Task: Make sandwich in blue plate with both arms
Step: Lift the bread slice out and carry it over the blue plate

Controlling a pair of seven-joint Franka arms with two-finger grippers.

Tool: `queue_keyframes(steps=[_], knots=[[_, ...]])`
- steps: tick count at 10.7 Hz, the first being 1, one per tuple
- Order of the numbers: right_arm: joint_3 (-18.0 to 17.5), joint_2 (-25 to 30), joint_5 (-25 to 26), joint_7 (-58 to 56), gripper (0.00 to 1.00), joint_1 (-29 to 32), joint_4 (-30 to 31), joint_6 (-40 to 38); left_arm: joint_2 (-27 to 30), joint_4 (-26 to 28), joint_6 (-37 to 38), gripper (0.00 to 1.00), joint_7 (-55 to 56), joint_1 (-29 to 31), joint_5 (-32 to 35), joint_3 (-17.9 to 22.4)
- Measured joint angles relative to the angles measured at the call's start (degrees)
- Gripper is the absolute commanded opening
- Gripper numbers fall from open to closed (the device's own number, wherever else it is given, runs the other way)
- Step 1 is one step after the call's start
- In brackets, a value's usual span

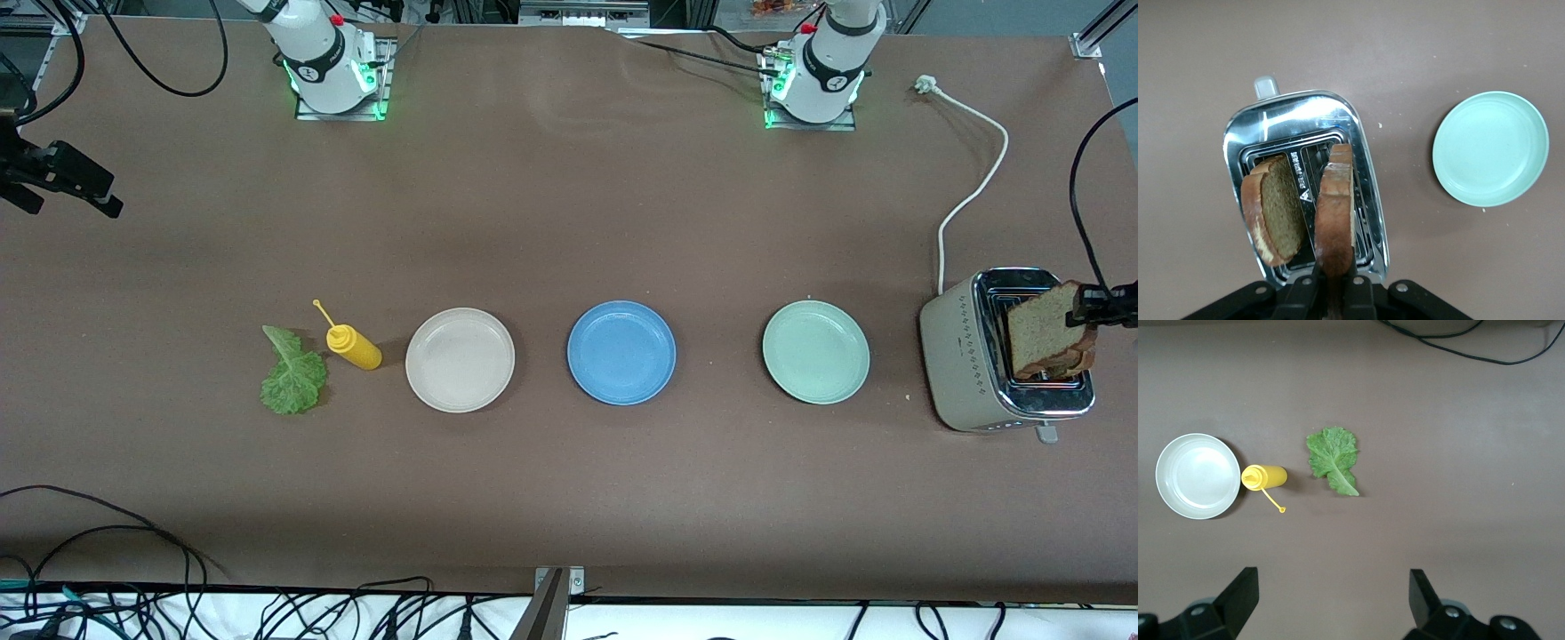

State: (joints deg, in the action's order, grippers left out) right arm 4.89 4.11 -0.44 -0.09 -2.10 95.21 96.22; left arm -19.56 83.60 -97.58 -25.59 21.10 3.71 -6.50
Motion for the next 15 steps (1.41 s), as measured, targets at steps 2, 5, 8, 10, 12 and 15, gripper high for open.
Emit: queue_keyframes(steps=[2,5,8,10,12,15], knots=[[0.00,0.00,0.00,0.00,1.00,0.00,0.00,0.00,1.24,-3.95,4.92,0.00,-0.02,-0.02,2.87,-3.89],[-0.02,0.00,0.01,0.00,1.00,-0.01,-0.01,0.00,3.42,-5.64,10.32,0.00,0.15,-0.23,4.96,-13.16],[0.01,0.00,0.02,0.00,1.00,0.00,-0.01,-0.01,2.33,-4.50,14.54,0.00,0.25,-1.20,0.04,-19.84],[0.01,0.02,0.02,0.00,1.00,0.00,-0.04,-0.02,-1.94,-3.52,14.63,0.00,0.29,-4.21,-7.43,-20.13],[0.00,0.02,0.03,0.00,1.00,-0.01,-0.06,-0.02,-8.68,-3.46,14.12,0.00,0.54,-7.74,-15.98,-20.11],[0.00,0.00,0.03,0.00,1.00,-0.01,-0.07,-0.03,-16.26,-3.62,7.75,0.00,0.54,-13.43,-26.67,-20.19]])
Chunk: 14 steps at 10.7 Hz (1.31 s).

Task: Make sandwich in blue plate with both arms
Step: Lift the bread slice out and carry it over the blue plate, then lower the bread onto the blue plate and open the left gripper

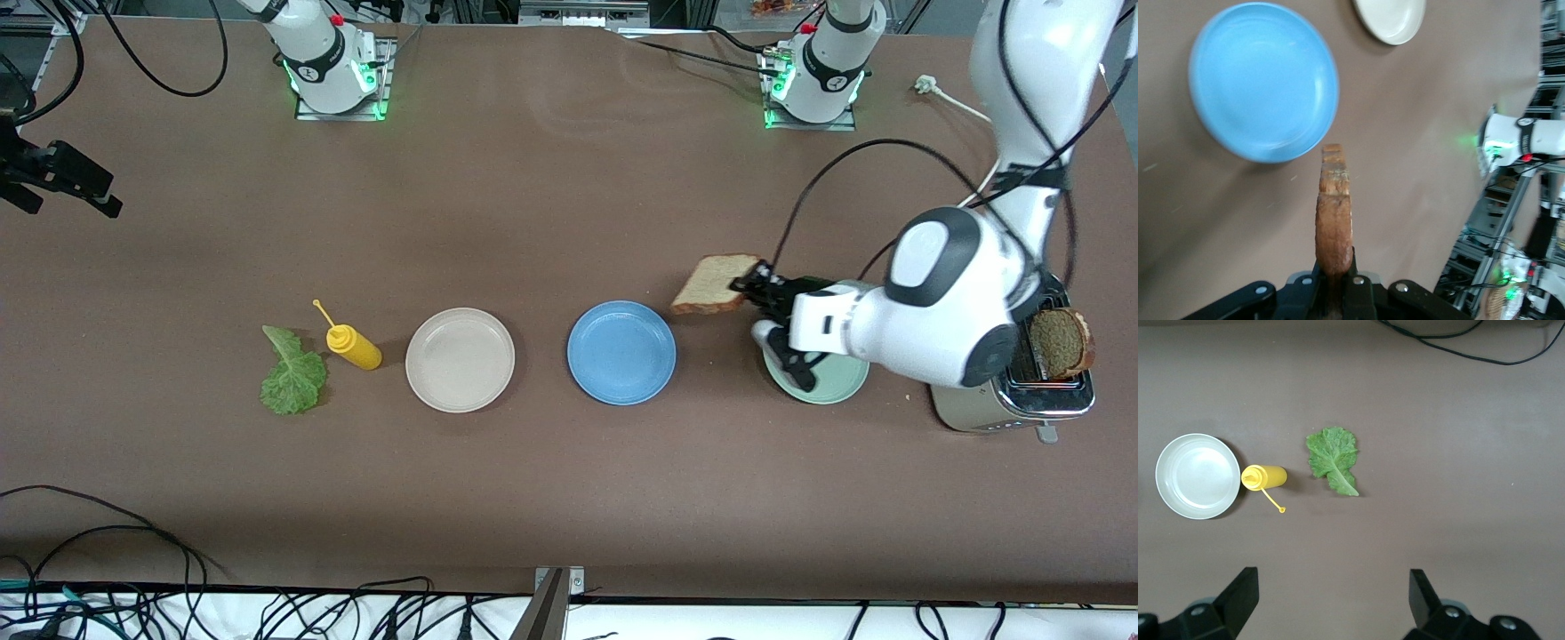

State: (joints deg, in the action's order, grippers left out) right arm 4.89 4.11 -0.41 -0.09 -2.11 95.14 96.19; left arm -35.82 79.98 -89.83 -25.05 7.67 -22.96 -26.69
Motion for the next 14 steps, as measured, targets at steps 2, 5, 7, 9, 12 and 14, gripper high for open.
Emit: queue_keyframes(steps=[2,5,7,9,12,14], knots=[[0.00,0.00,0.00,0.00,1.00,0.00,0.00,0.00,-3.89,-0.02,-4.80,0.00,-0.02,-3.20,-6.34,0.04],[0.01,0.00,0.00,0.00,1.00,0.01,-0.01,-0.01,-10.21,-0.06,-14.30,0.00,-0.22,-6.51,-9.30,0.05],[0.01,0.01,0.00,0.00,1.00,0.01,-0.02,-0.01,-13.88,-0.13,-19.61,0.00,-3.13,-7.39,-12.41,0.04],[0.01,0.01,0.00,0.00,1.00,0.01,-0.02,-0.01,-15.92,-0.38,-21.72,0.00,-6.33,-7.62,-14.88,0.15],[0.01,0.01,0.00,0.00,1.00,0.01,-0.02,-0.01,-16.71,-0.76,-21.95,0.00,-9.04,-6.94,-15.00,0.73],[0.01,0.01,0.00,0.00,1.00,0.01,-0.02,-0.01,-16.76,-0.81,-21.95,0.00,-9.24,-6.77,-15.00,1.20]])
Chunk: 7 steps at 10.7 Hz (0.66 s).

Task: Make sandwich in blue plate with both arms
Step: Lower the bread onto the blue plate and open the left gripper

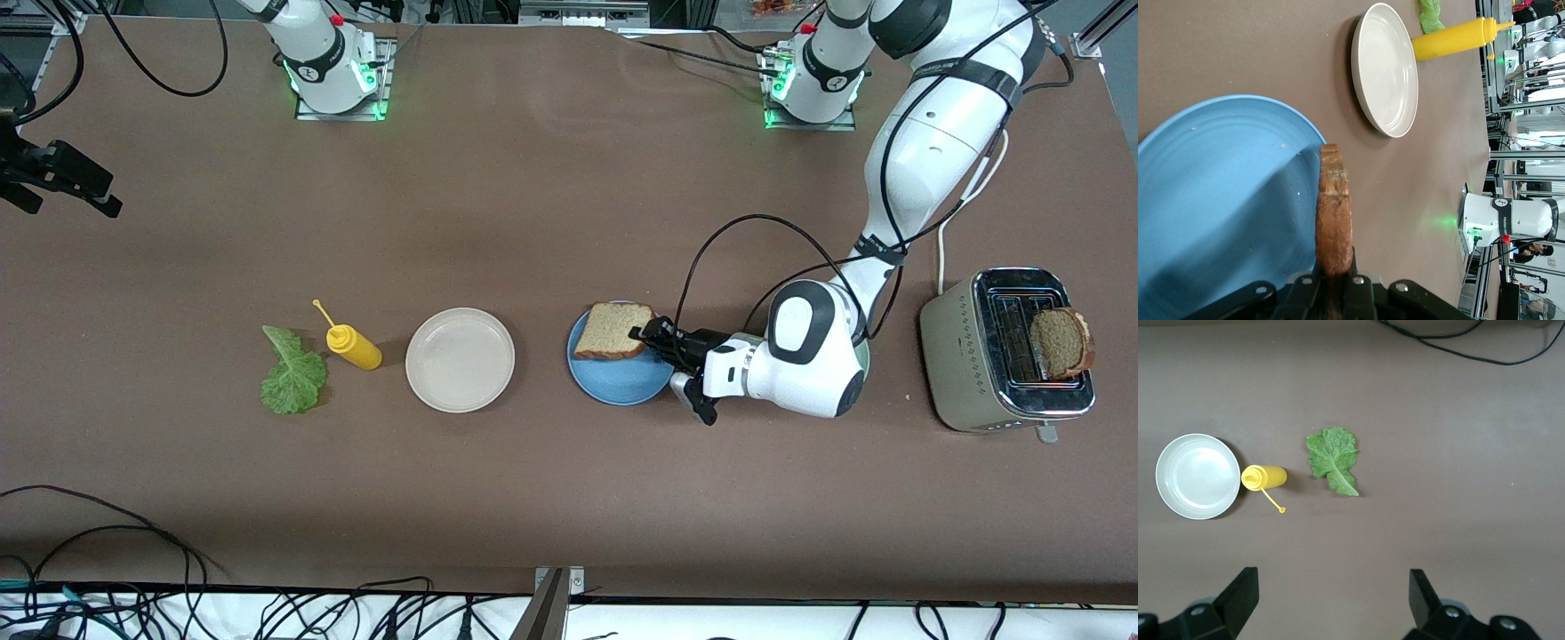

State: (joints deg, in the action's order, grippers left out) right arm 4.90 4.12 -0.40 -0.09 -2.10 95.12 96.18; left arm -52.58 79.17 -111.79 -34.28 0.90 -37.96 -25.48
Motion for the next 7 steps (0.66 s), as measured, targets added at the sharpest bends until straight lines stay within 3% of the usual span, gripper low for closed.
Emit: queue_keyframes(steps=[1,2,7], knots=[[0.00,0.00,0.00,0.00,1.00,0.00,0.00,0.00,-0.15,0.00,0.00,0.00,-0.07,0.00,0.00,0.04],[0.00,0.00,0.00,0.00,1.00,0.00,0.00,0.00,-0.42,0.00,-0.65,0.99,-0.21,-0.01,0.00,0.04],[-0.08,-0.90,0.00,-0.04,1.00,-0.04,0.10,-0.14,-1.58,-0.21,-3.17,1.00,-3.33,0.00,0.00,0.05]])
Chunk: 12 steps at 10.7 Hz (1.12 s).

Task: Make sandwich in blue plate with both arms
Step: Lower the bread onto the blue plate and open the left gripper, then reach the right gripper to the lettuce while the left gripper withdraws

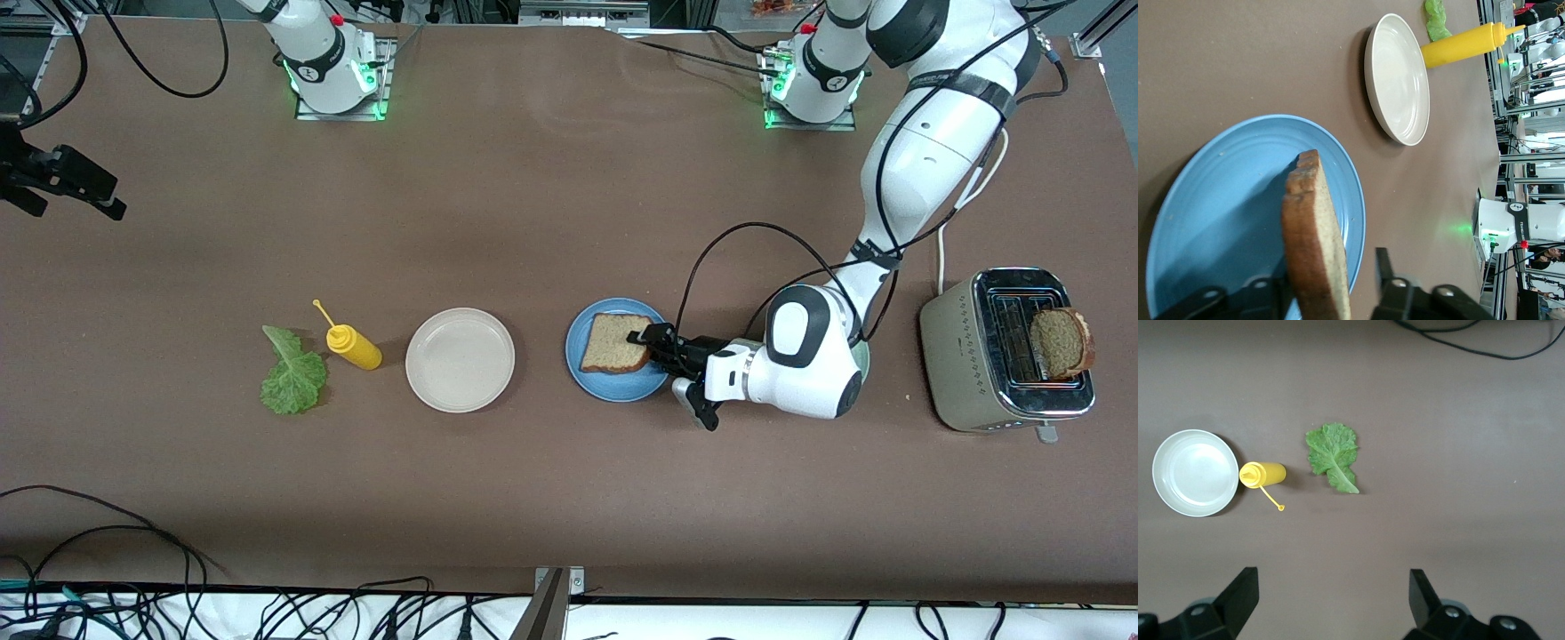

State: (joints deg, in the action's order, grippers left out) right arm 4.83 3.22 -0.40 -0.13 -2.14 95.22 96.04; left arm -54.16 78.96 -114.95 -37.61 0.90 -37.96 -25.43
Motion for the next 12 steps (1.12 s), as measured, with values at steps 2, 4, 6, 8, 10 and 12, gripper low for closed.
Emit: queue_keyframes(steps=[2,4,6,8,10,12], knots=[[0.00,-1.74,0.00,-1.68,1.00,0.03,0.23,-1.06,0.03,-0.55,-0.18,1.00,-0.30,-0.02,0.00,0.83],[0.31,-5.22,0.11,-4.19,1.00,0.48,0.37,-0.36,0.73,-1.69,-0.21,1.00,-1.09,0.17,3.21,2.21],[0.51,-10.59,0.11,-5.19,1.00,0.76,0.36,4.69,3.18,-2.62,-0.18,1.00,-0.18,0.45,10.47,2.25],[0.51,-15.82,0.11,-6.53,1.00,0.78,-0.39,8.08,6.67,-2.77,-0.08,1.00,1.25,1.04,17.68,2.44],[0.52,-21.00,-0.03,-6.74,1.00,1.28,-2.93,8.99,10.01,-2.82,1.84,1.00,1.47,3.12,24.52,2.74],[0.52,-26.05,-0.89,-7.01,1.00,1.88,-6.19,9.94,13.67,-2.79,4.49,1.00,1.47,5.60,29.92,2.81]])
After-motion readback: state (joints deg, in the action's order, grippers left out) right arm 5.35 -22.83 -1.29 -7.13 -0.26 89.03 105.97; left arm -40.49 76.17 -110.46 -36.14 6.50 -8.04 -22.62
